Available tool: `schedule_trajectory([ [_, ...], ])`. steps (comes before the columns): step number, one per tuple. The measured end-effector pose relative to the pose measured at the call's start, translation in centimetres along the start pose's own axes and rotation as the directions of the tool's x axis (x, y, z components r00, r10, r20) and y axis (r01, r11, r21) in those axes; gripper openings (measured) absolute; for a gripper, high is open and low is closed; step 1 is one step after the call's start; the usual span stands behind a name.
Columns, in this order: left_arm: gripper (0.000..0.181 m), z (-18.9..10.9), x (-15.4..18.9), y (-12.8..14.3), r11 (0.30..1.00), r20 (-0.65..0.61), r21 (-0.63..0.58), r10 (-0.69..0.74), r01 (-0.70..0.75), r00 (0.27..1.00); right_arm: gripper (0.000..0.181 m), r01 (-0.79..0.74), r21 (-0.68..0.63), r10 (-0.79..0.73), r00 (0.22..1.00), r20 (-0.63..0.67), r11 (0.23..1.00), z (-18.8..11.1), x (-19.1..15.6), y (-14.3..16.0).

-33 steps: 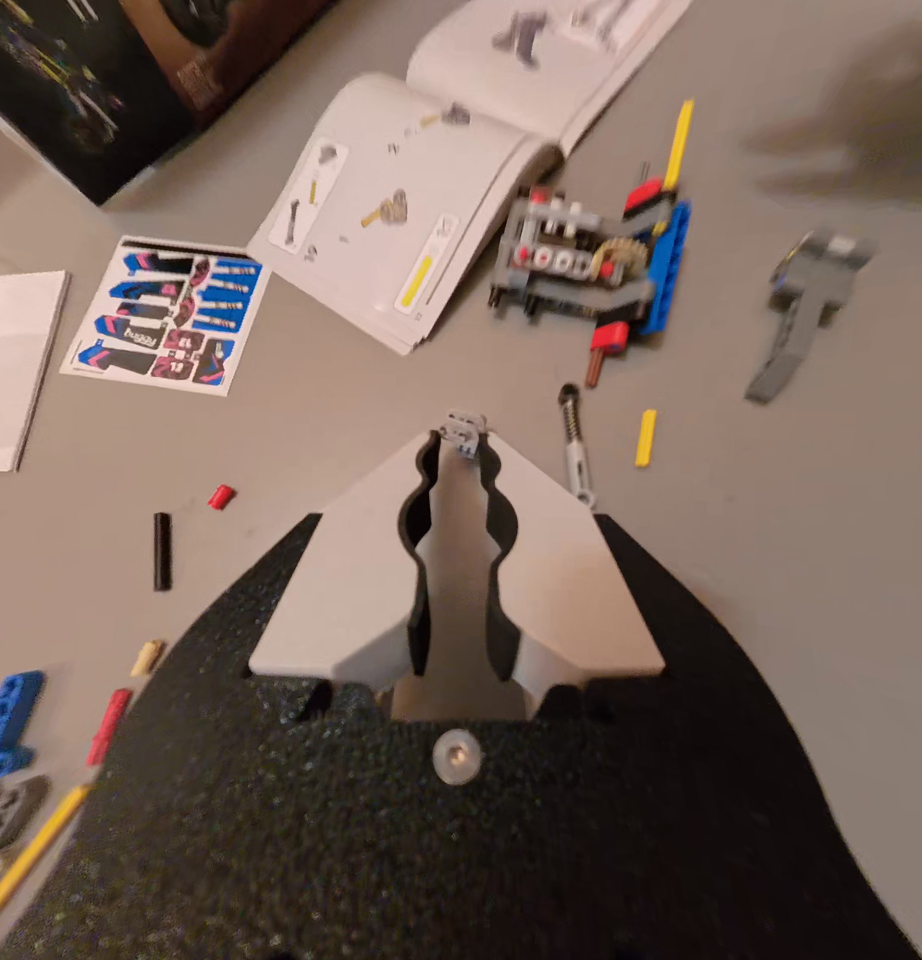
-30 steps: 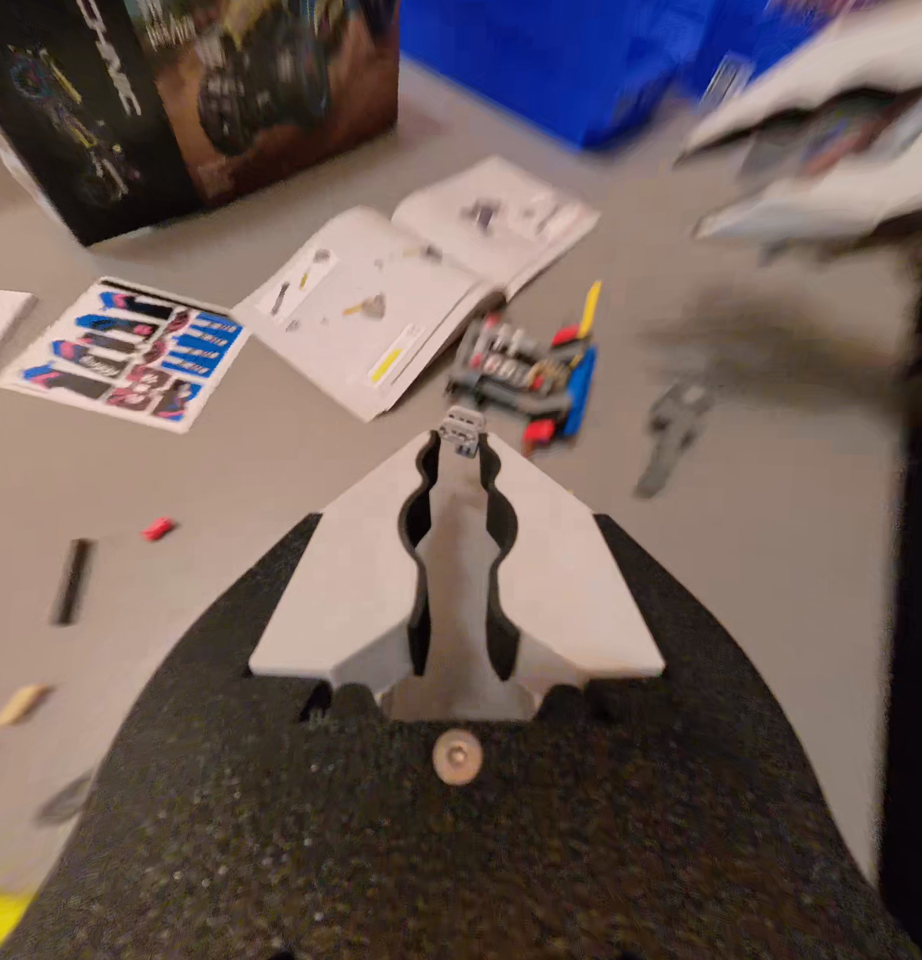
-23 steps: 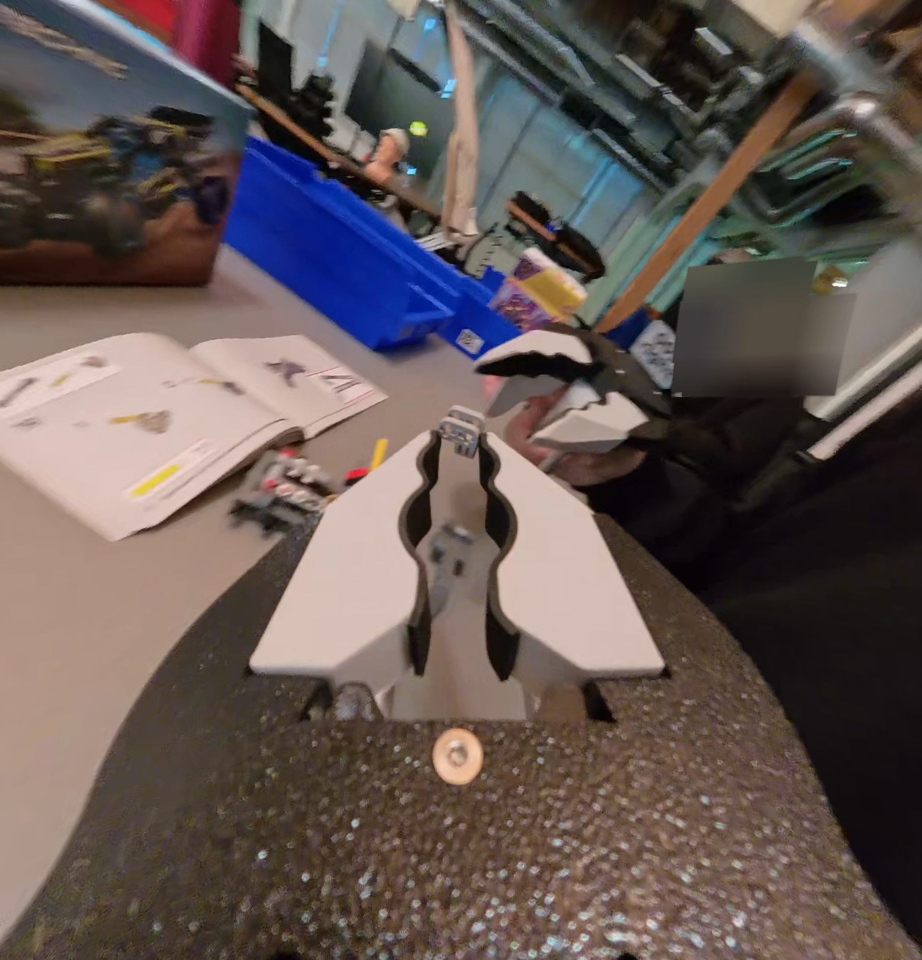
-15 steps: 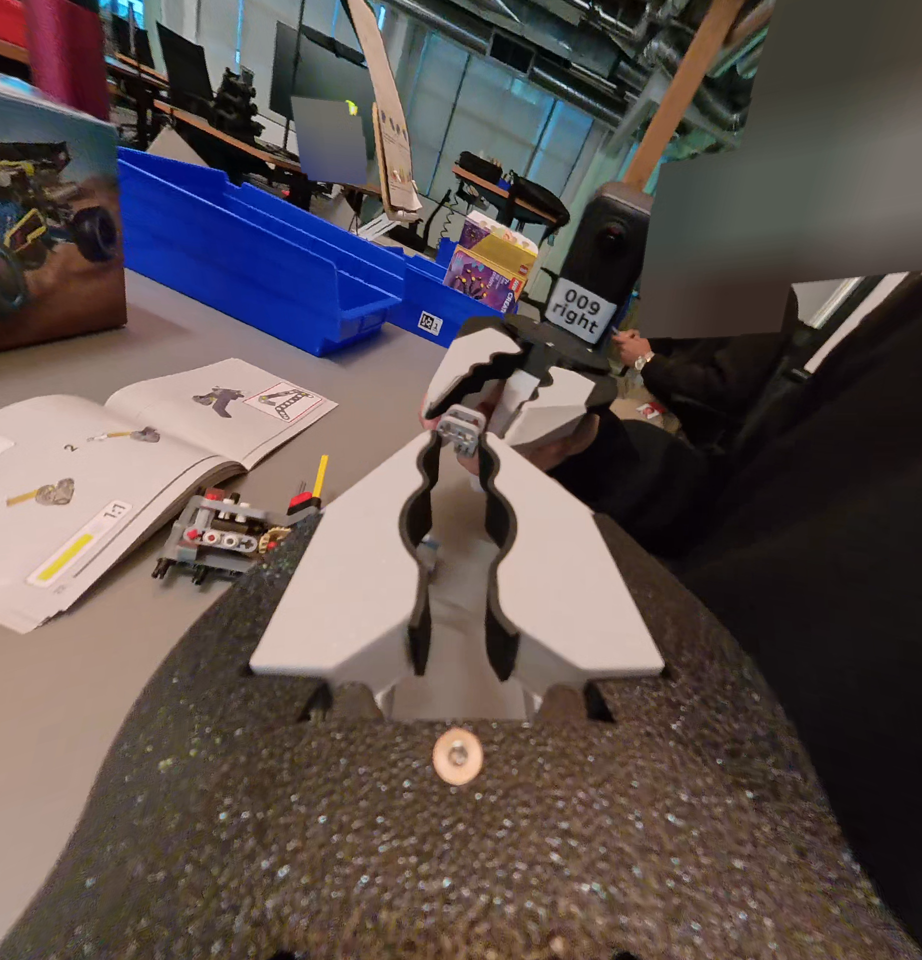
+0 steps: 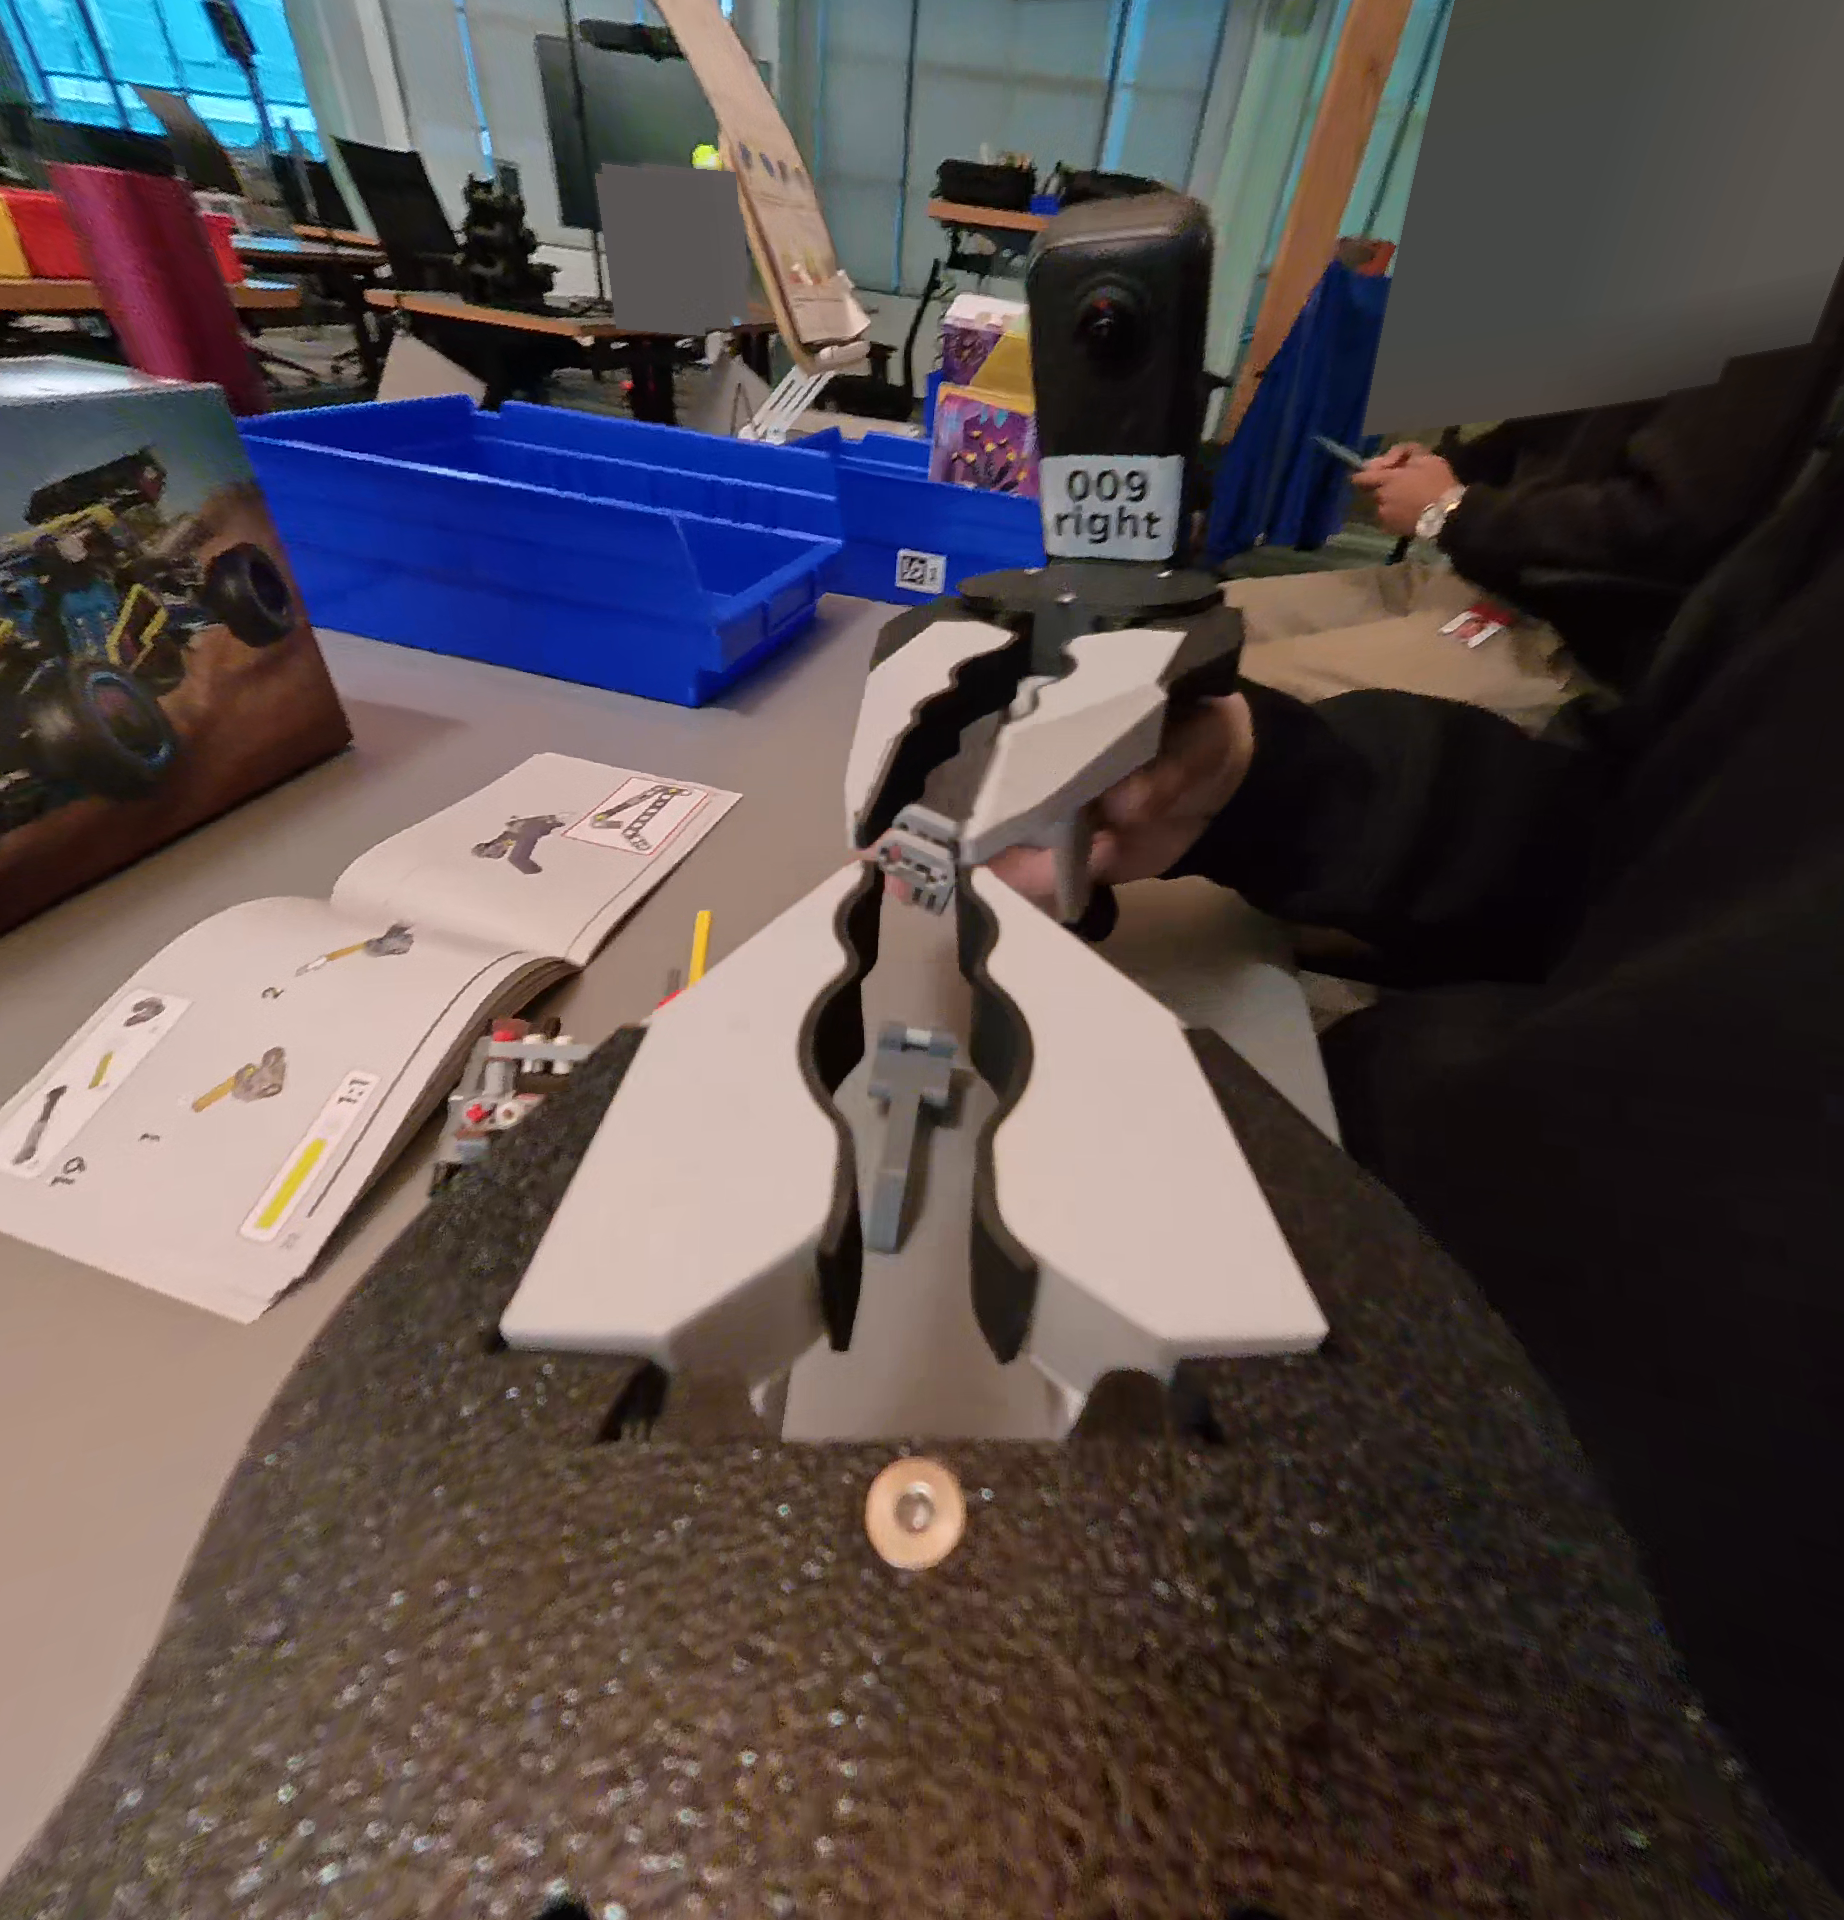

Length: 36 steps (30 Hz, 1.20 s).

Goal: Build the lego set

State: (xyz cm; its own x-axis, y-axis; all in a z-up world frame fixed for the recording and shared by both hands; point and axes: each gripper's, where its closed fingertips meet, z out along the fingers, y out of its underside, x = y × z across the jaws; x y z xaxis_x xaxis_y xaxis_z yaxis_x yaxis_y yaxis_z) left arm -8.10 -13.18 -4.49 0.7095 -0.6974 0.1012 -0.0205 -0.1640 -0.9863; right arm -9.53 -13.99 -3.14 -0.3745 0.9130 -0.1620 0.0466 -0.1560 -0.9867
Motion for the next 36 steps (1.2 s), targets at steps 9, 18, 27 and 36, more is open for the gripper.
schedule_trajectory([
  [9,0.008,-0.1,-1.6,-0.1,0.999,0.113,0.006,0.039,-0.04,0.993,0.012,-0.103,0.004,0.103,0.99,-0.099,0.995,-0.2,1.8,0.0],
  [18,0.007,-0.5,-3.1,-0.4,0.998,0.241,0.025,0.047,-0.055,0.969,0.014,-0.138,-0.023,0.133,0.979,-0.152,0.99,0.1,2.2,0.4],
  [27,0.007,-0.9,-3.3,-0.6,0.98,0.308,-0.006,0.19,-0.197,0.932,0.007,-0.225,0.06,0.232,0.956,-0.18,0.973,0.9,2.7,0.2],
  [36,0.0,-0.8,-2.7,-0.5,0.952,0.325,-0.038,0.298,-0.303,0.898,0.002,-0.18,0.104,0.2,0.948,-0.247,0.978,0.8,3.3,-0.3],
])
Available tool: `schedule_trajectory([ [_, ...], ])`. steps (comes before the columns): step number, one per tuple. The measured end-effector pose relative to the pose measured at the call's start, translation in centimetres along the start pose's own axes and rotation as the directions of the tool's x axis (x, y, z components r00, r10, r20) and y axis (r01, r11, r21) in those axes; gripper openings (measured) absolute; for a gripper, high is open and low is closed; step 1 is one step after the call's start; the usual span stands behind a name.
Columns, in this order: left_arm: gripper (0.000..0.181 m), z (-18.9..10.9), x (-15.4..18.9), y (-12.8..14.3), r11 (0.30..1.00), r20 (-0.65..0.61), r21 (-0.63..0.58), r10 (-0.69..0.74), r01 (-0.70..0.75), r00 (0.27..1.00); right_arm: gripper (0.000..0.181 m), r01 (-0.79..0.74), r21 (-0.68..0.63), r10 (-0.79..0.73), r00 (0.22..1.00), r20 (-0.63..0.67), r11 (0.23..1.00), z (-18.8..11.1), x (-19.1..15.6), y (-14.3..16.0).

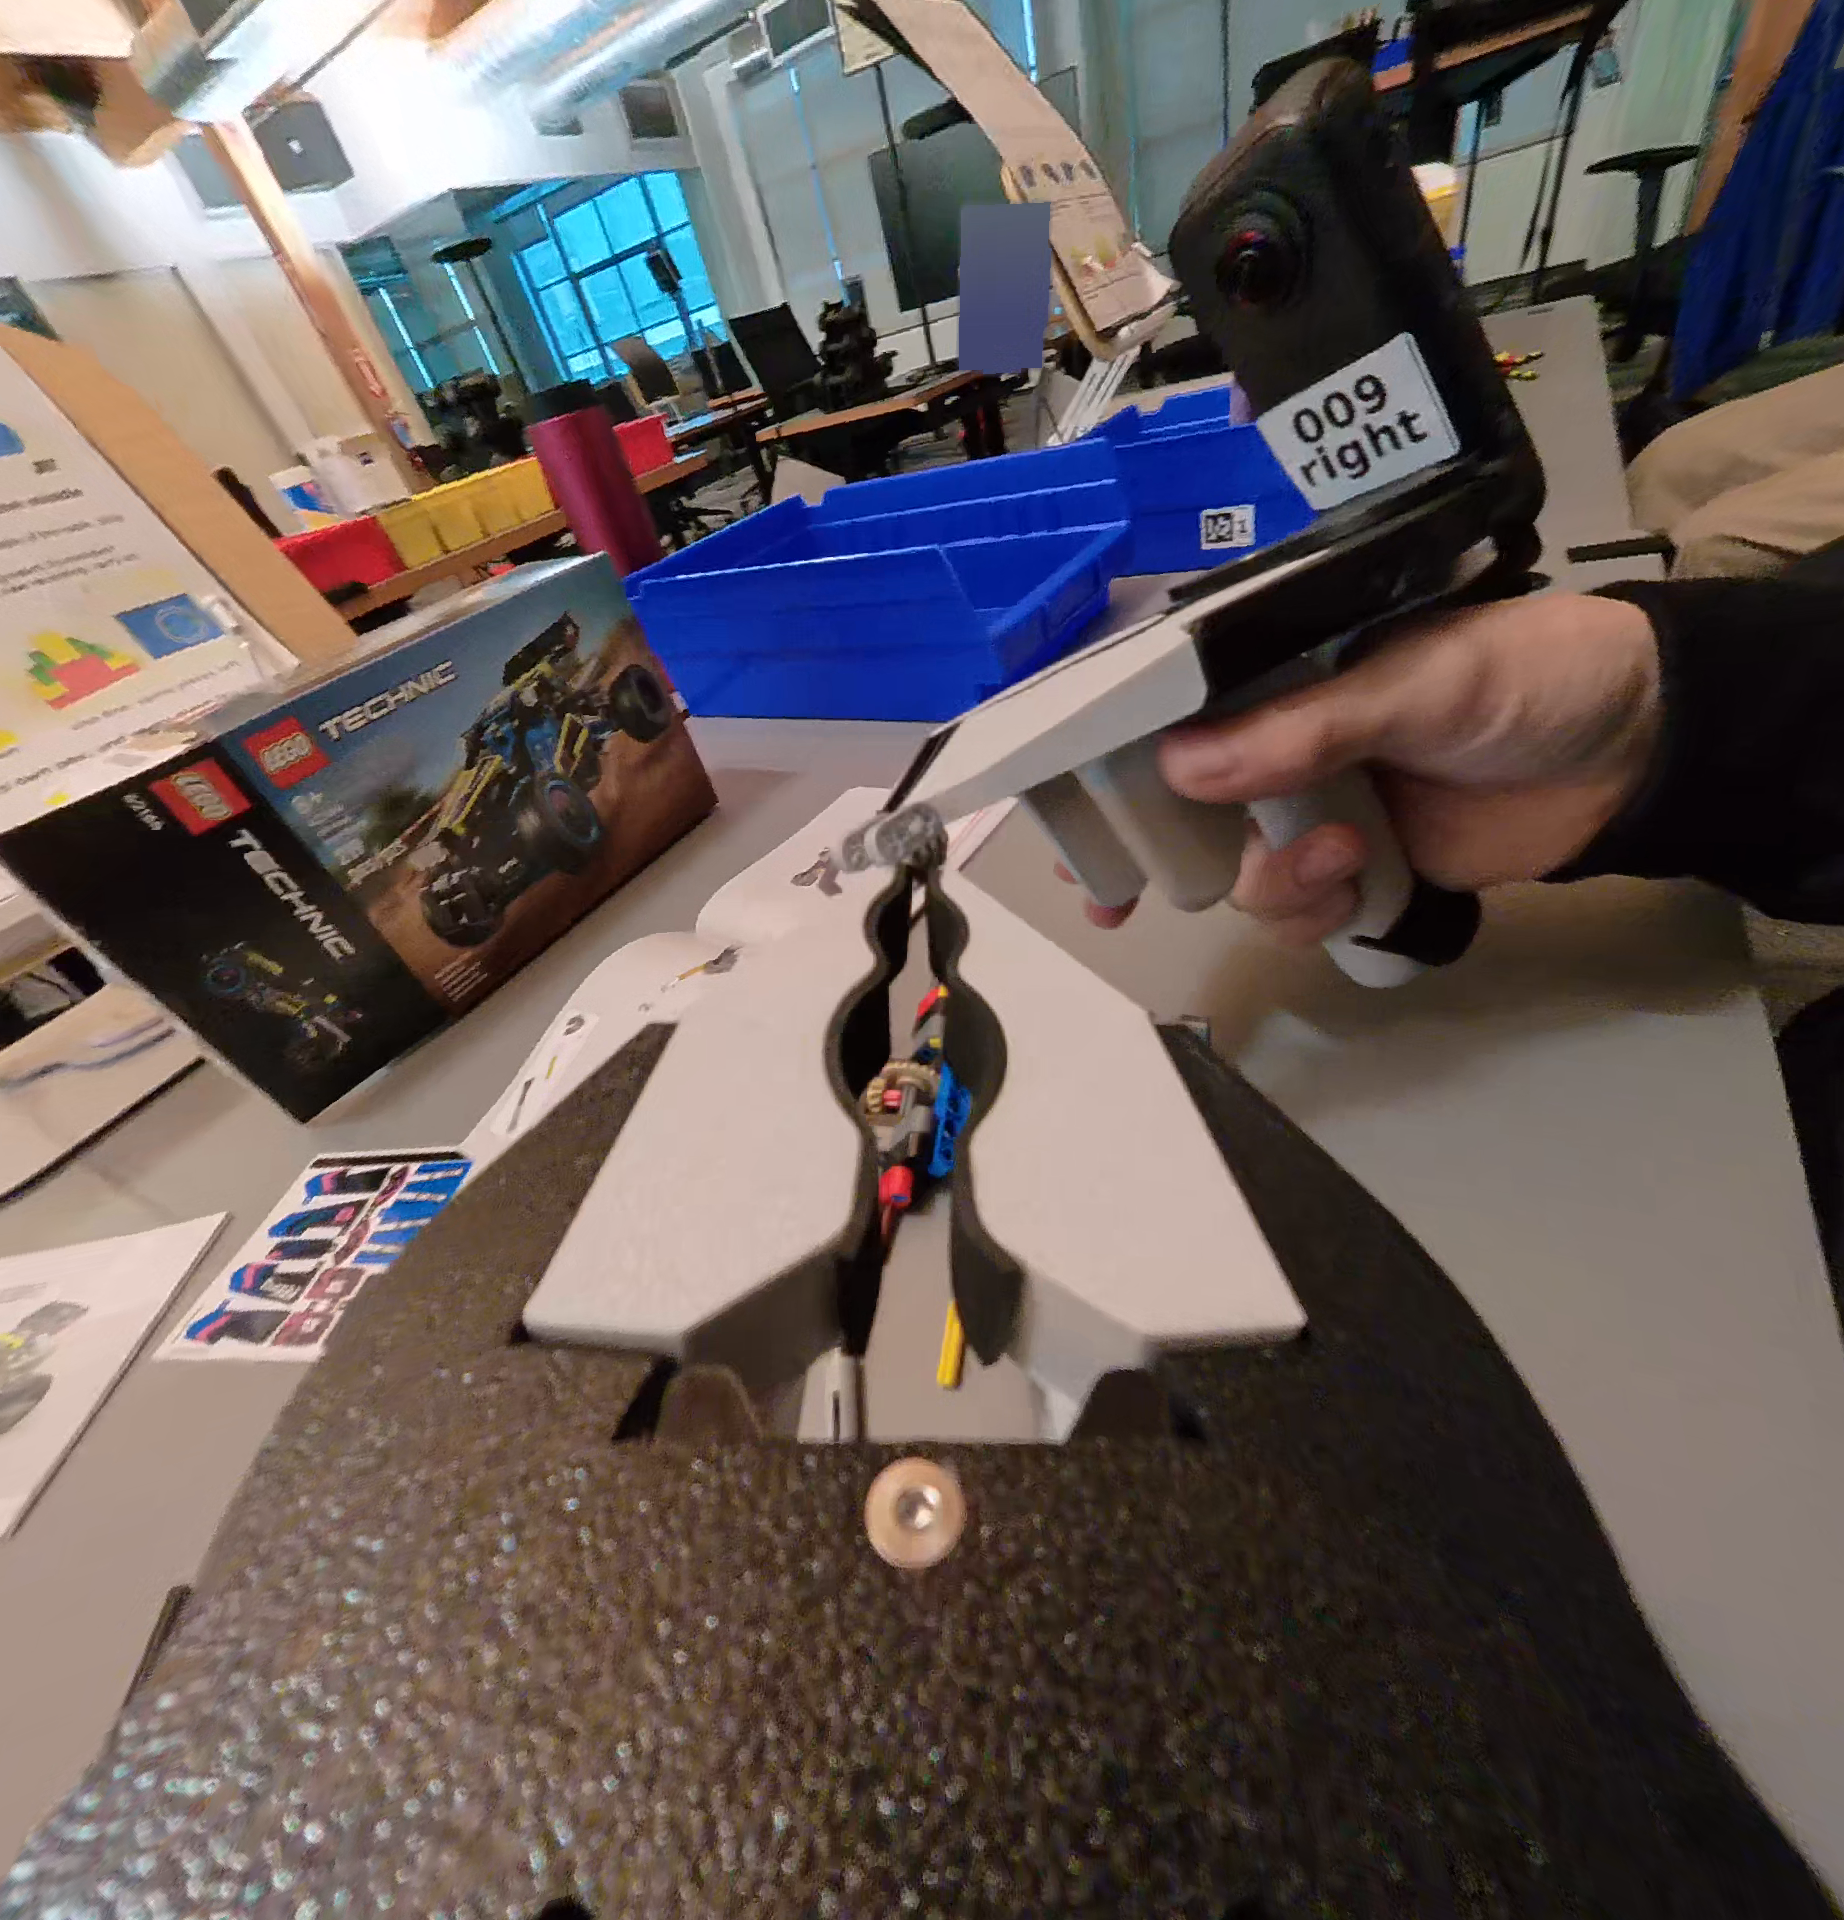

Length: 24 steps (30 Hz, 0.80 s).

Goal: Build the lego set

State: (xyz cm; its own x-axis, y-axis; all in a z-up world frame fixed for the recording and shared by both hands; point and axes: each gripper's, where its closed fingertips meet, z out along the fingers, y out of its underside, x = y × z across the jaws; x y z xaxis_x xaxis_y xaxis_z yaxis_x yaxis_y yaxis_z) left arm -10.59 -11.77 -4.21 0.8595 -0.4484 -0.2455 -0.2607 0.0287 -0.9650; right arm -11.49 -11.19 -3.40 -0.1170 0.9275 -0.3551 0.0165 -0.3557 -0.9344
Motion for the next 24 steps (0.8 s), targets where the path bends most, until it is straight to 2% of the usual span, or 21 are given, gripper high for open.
schedule_trajectory([
  [5,0.0,0.1,0.4,0.7,0.999,-0.026,-0.039,0.008,-0.009,1.0,0.002,0.078,-0.083,-0.079,0.997,-0.002,0.993,-0.3,0.3,0.7],
  [8,0.013,-0.4,0.1,0.5,0.999,-0.047,-0.034,-0.019,0.017,0.999,0.002,0.152,-0.166,-0.156,0.988,-0.014,0.974,-0.8,0.9,1.4],
  [12,0.022,-1.1,-0.1,0.5,0.998,-0.095,-0.062,-0.026,0.02,0.995,0.002,0.225,-0.245,-0.216,0.974,0.064,0.943,-1.5,0.3,2.2],
  [17,0.024,-1.0,1.0,1.2,0.989,-0.196,-0.135,-0.09,0.065,0.976,0.001,0.2,-0.279,-0.178,0.979,0.1,0.939,-1.8,-0.1,2.7],
  [19,0.024,-0.8,1.2,1.3,0.986,-0.2,-0.146,-0.106,0.077,0.974,0.001,0.188,-0.295,-0.179,0.982,0.058,0.937,-1.8,0.5,2.9],
  [22,0.018,-0.6,1.3,1.4,0.989,-0.176,-0.15,-0.037,0.01,0.984,0.002,0.121,-0.273,-0.127,0.992,-0.003,0.954,-1.8,1.2,2.5],
  [24,0.017,-0.3,1.6,1.8,0.984,-0.169,-0.176,-0.005,-0.025,0.986,0.001,0.088,-0.277,-0.087,0.996,0.018,0.957,-2.0,1.1,2.6],
])
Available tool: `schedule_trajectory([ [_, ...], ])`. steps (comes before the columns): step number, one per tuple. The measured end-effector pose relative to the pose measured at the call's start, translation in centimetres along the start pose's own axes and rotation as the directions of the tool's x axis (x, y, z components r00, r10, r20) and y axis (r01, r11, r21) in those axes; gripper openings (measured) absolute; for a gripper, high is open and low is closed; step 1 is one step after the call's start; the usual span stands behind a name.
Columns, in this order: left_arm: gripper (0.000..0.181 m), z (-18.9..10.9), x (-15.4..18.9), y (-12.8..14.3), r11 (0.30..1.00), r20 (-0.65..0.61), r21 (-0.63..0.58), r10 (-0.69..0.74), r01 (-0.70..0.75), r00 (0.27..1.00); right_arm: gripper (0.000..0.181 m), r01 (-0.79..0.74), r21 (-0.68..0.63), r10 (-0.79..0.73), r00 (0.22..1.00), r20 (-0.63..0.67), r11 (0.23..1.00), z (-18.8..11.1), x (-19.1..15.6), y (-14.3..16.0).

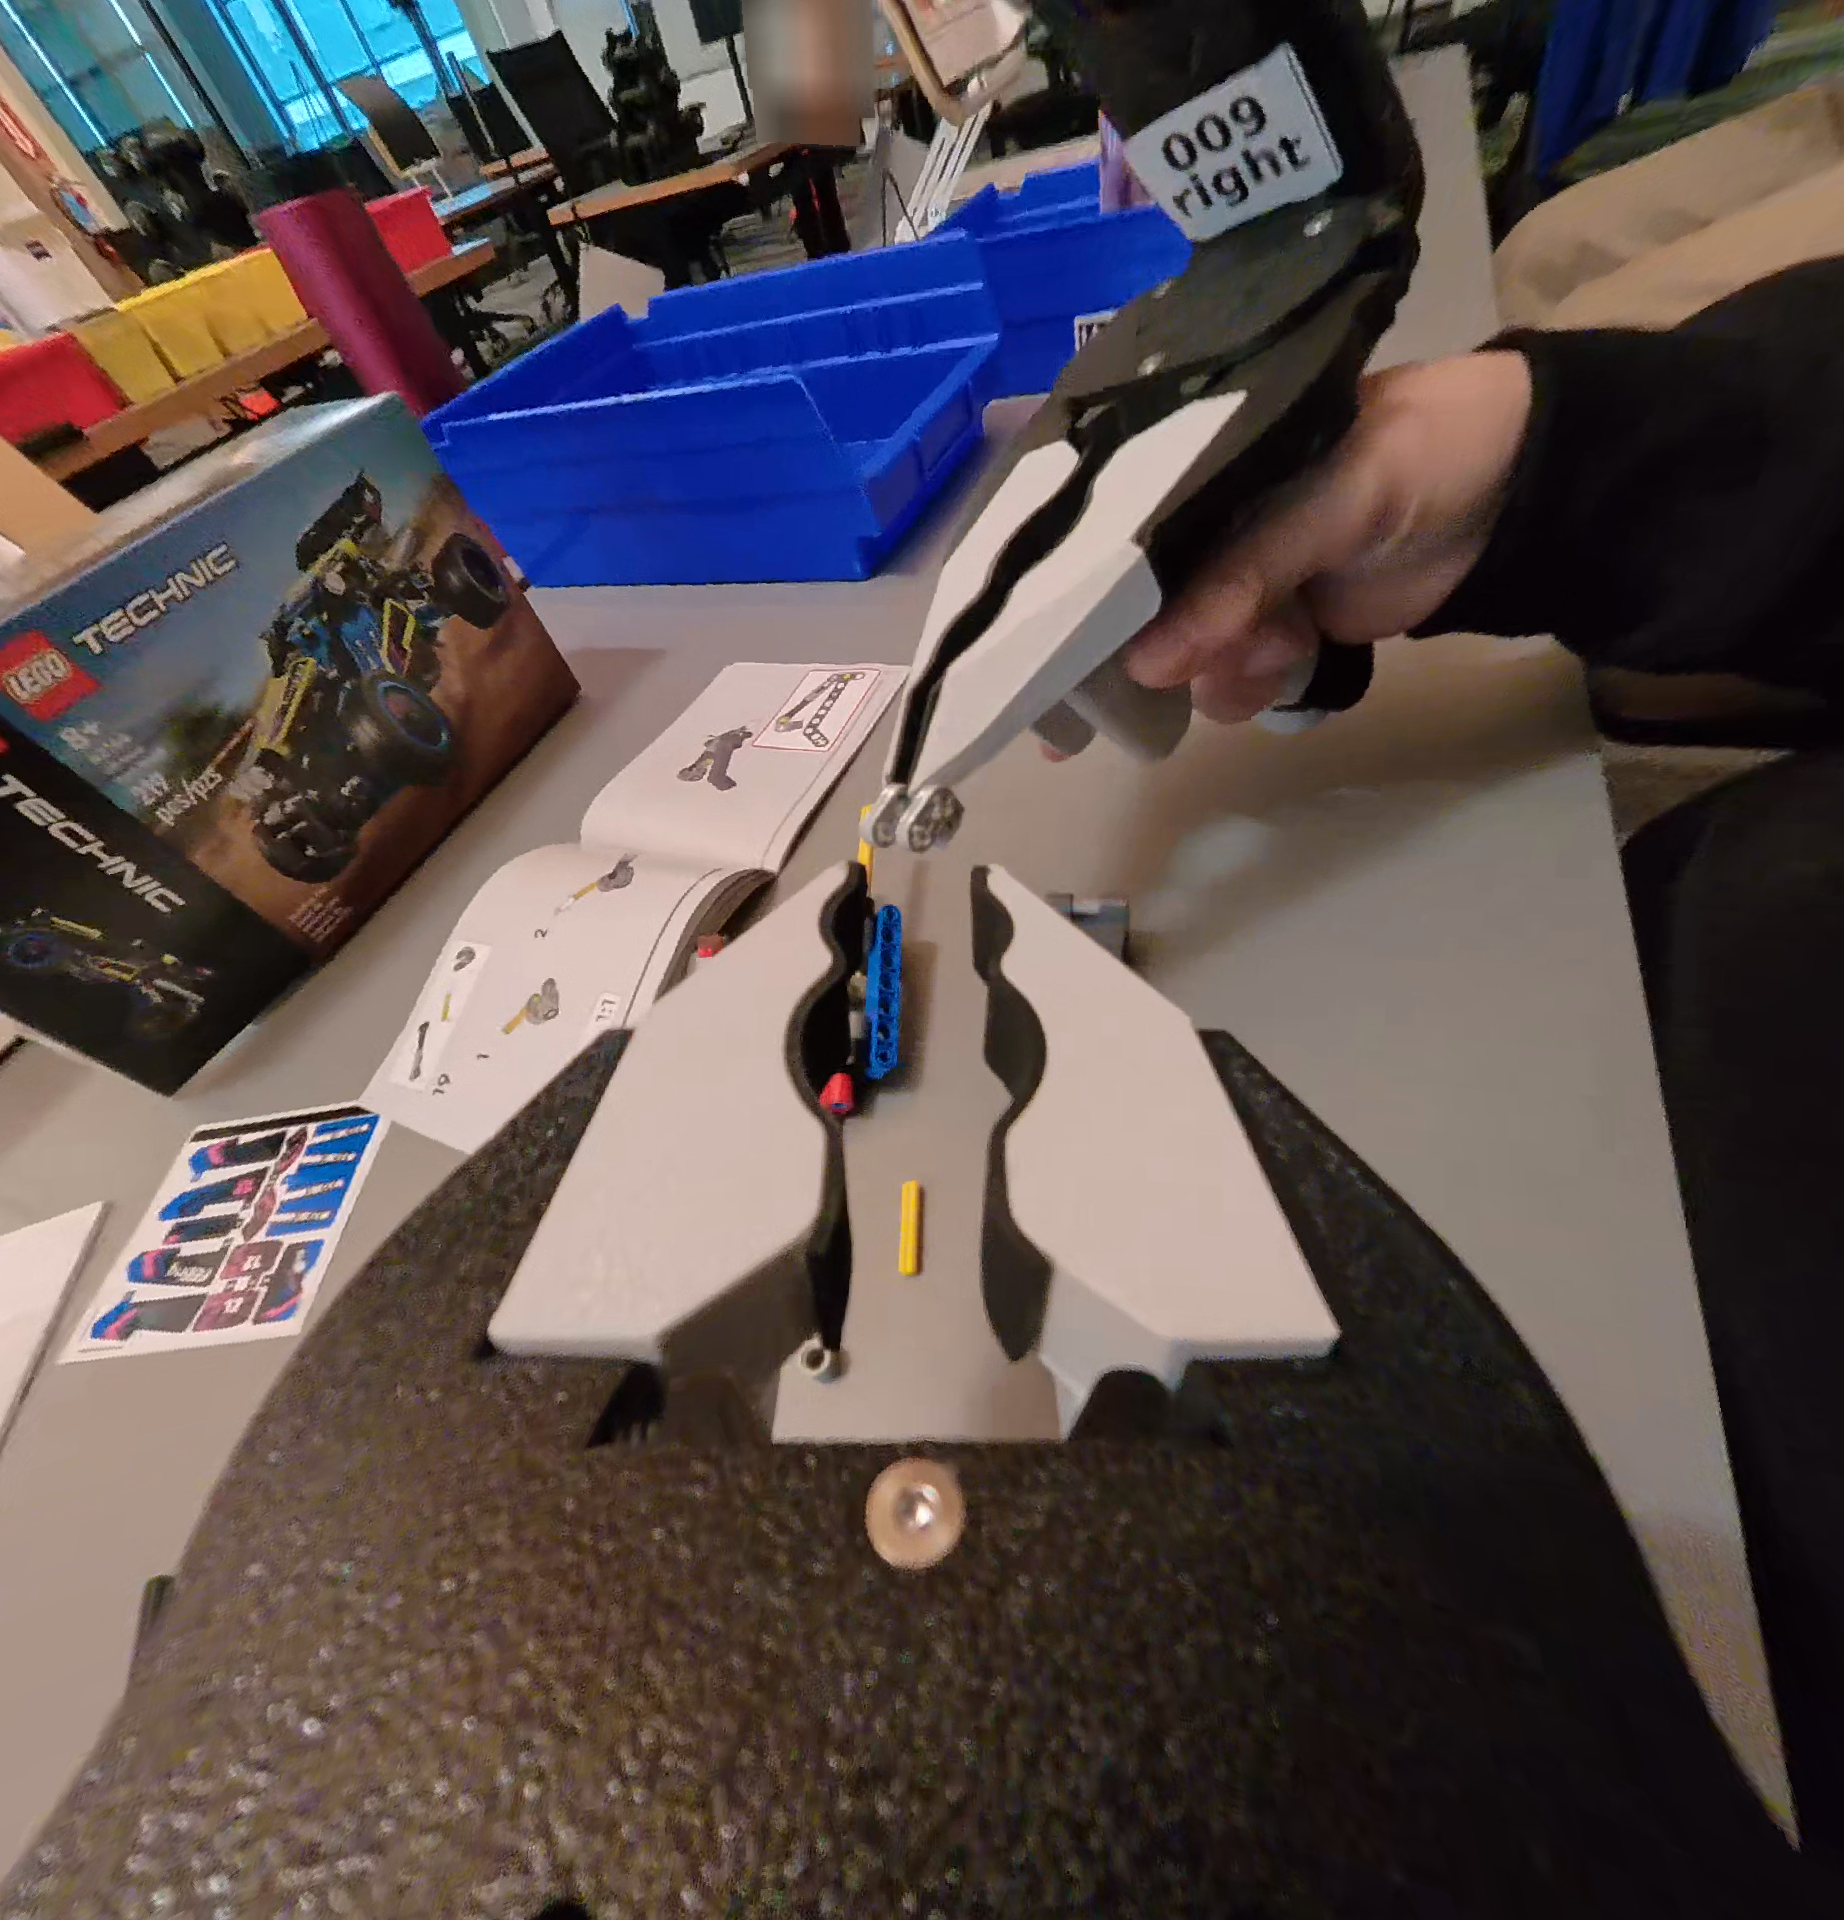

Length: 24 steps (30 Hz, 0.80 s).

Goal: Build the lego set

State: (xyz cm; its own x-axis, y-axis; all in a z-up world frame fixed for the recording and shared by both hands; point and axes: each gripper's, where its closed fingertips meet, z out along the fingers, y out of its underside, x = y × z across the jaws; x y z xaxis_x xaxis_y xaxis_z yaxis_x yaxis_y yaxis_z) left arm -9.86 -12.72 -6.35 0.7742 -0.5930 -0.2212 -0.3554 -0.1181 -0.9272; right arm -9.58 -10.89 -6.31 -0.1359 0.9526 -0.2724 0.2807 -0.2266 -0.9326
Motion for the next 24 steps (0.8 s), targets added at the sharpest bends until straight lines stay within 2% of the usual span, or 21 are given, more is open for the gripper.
schedule_trajectory([
  [4,0.017,0.5,0.3,0.2,1.0,-0.003,-0.022,-0.012,0.012,1.0,0.001,0.035,-0.07,-0.042,0.994,-0.1,0.997,-0.5,1.5,1.0],
  [7,0.018,0.8,0.7,0.6,0.999,-0.02,-0.05,-0.015,0.014,1.0,0.001,-0.021,-0.085,0.005,0.981,-0.193,0.996,-1.5,3.2,1.6],
  [10,0.019,0.7,0.1,2.4,0.99,0.013,-0.138,0.009,-0.007,1.0,0.002,-0.062,-0.107,0.028,0.954,-0.298,0.992,-3.5,5.7,2.6],
  [14,0.014,-0.7,-1.1,5.1,0.967,0.055,-0.245,-0.059,0.071,0.997,0.001,-0.112,-0.202,0.021,0.914,-0.404,0.973,-5.7,8.7,5.2],
  [19,0.011,-2.6,-0.8,9.2,0.899,0.063,-0.407,-0.149,0.162,0.987,0.001,-0.105,-0.258,-0.004,0.921,-0.389,0.96,-5.0,8.5,6.5],
  [24,0.008,-2.3,-0.3,10.2,0.882,0.093,-0.444,-0.129,0.157,0.987,0.001,-0.096,-0.308,-0.024,0.931,-0.365,0.947,-4.1,8.2,7.3],
])
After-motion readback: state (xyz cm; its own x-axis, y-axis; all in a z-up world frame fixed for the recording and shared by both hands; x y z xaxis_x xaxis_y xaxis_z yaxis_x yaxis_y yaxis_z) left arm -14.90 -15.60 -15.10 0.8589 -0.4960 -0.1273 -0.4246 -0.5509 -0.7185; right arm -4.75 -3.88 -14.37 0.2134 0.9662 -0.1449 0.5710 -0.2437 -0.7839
